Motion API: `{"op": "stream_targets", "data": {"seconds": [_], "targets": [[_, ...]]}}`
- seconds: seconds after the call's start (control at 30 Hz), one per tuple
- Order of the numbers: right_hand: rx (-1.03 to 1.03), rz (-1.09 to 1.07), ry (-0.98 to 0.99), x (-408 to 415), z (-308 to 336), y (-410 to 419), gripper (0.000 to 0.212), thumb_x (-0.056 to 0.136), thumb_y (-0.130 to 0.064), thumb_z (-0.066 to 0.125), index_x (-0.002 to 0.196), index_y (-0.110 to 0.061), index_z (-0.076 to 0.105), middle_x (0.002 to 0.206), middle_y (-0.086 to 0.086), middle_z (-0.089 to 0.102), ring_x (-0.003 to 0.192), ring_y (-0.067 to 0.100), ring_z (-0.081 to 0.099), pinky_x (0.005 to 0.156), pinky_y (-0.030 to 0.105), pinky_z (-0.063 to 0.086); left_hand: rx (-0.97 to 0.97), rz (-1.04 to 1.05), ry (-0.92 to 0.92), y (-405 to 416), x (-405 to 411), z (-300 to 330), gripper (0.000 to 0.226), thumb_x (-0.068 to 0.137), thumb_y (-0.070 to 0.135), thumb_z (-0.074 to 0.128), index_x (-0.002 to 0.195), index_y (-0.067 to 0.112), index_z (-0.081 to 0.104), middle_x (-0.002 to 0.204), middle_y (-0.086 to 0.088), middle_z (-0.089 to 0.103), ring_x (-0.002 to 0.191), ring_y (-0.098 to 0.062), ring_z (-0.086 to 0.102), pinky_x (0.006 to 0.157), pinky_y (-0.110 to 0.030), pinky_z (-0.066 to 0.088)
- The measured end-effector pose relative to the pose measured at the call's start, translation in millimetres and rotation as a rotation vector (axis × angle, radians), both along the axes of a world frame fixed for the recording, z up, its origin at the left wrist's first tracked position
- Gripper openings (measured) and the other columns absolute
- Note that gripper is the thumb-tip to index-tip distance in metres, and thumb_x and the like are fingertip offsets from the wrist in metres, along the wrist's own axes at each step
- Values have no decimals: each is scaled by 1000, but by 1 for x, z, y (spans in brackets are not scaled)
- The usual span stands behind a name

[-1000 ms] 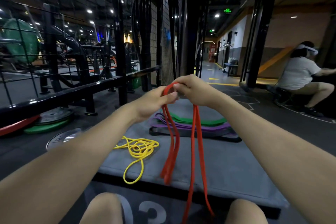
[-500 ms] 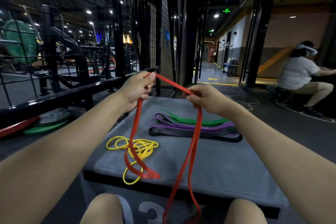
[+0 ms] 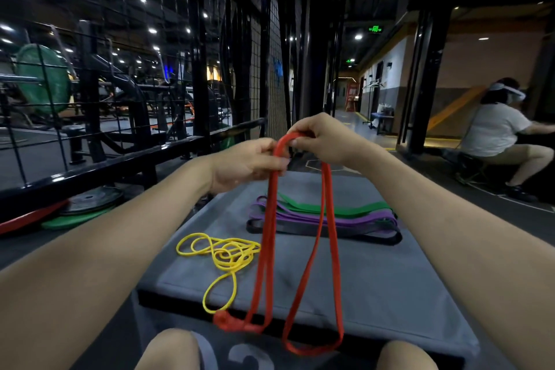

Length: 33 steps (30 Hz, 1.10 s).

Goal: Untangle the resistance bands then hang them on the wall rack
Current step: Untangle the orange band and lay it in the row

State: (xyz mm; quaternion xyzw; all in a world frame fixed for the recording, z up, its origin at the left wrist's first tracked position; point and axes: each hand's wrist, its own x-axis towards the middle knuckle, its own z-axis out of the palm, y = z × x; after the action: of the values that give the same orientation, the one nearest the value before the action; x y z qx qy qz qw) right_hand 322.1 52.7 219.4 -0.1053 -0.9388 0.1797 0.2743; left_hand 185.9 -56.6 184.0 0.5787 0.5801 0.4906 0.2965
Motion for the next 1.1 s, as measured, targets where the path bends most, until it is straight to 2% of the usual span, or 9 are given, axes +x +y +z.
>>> {"op": "stream_targets", "data": {"seconds": [0.07, 0.13, 0.23, 0.37, 0.47, 0.6, 0.83, 0.97, 1.1], "targets": [[22, -40, 7, -1, 1, 2, 14, 91, -13, 55, 87, -11, 68, 75, 12, 62, 66, 19, 52, 64, 36, 48, 19, 24, -21, 6, 7, 9, 10, 94, 20, 49, 90, 12, 53, 78, 1, 55, 75, -10, 58, 80, -26, 50], [55, -92, 21, 2, 1, 5, 16, 92, -15, 53, 89, -10, 68, 70, 8, 58, 61, 16, 49, 58, 30, 43, 69, 125, 37, 11, 10, 15, 22, 98, 26, 41, 91, 10, 54, 70, 1, 47, 66, -10, 50, 77, -30, 49], [92, -126, 43, 4, -2, 6, 14, 92, -12, 52, 91, -8, 66, 74, 11, 61, 65, 21, 57, 61, 31, 49, 153, 210, 100, 18, 15, 20, 28, 100, 26, 35, 86, 10, 53, 69, 1, 41, 63, -9, 42, 69, -24, 48], [35, -120, 113, 3, -1, 7, 8, 88, -11, 58, 85, -19, 60, 78, 9, 64, 70, 21, 64, 62, 28, 55, 247, 240, -25, 23, 18, 20, 29, 101, 21, 32, 78, 14, 49, 67, 2, 39, 60, -8, 38, 63, -23, 43], [-70, -92, 88, 2, -4, 9, 5, 85, -9, 62, 86, -14, 63, 75, 4, 64, 68, 16, 64, 67, 27, 56, 283, 250, -109, 20, 13, 22, 29, 101, 19, 32, 79, 14, 50, 65, 3, 38, 58, -7, 35, 60, -21, 39], [-42, -141, 88, 0, -4, 6, 11, 89, -9, 57, 83, -9, 66, 72, 4, 64, 61, 12, 62, 53, 18, 49, 246, 282, -61, 16, 7, 20, 29, 101, 19, 33, 79, 13, 50, 65, 3, 39, 57, -8, 36, 59, -21, 39], [134, -178, 166, -4, 19, -1, 23, 92, -7, 49, 77, -3, 66, 62, 6, 57, 52, 16, 52, 52, 28, 49, 118, 194, 153, 6, 11, 35, 27, 100, 31, 35, 91, 12, 52, 71, 2, 44, 64, -10, 46, 69, -26, 46], [159, -190, 217, 0, 22, -4, 18, 90, -7, 50, 80, -3, 65, 69, 14, 62, 63, 29, 61, 62, 38, 57, 246, 243, 80, 14, 19, 46, 29, 101, 25, 34, 77, 15, 46, 64, 3, 35, 57, -8, 35, 63, -23, 42], [54, -257, 189, 6, 6, 6, 8, 87, -6, 55, 91, -1, 61, 82, 12, 65, 72, 25, 66, 65, 31, 57, 332, 271, -40, 28, 34, 63, 32, 101, 22, 32, 71, 18, 43, 59, 7, 36, 55, -8, 31, 61, -23, 33]]}}
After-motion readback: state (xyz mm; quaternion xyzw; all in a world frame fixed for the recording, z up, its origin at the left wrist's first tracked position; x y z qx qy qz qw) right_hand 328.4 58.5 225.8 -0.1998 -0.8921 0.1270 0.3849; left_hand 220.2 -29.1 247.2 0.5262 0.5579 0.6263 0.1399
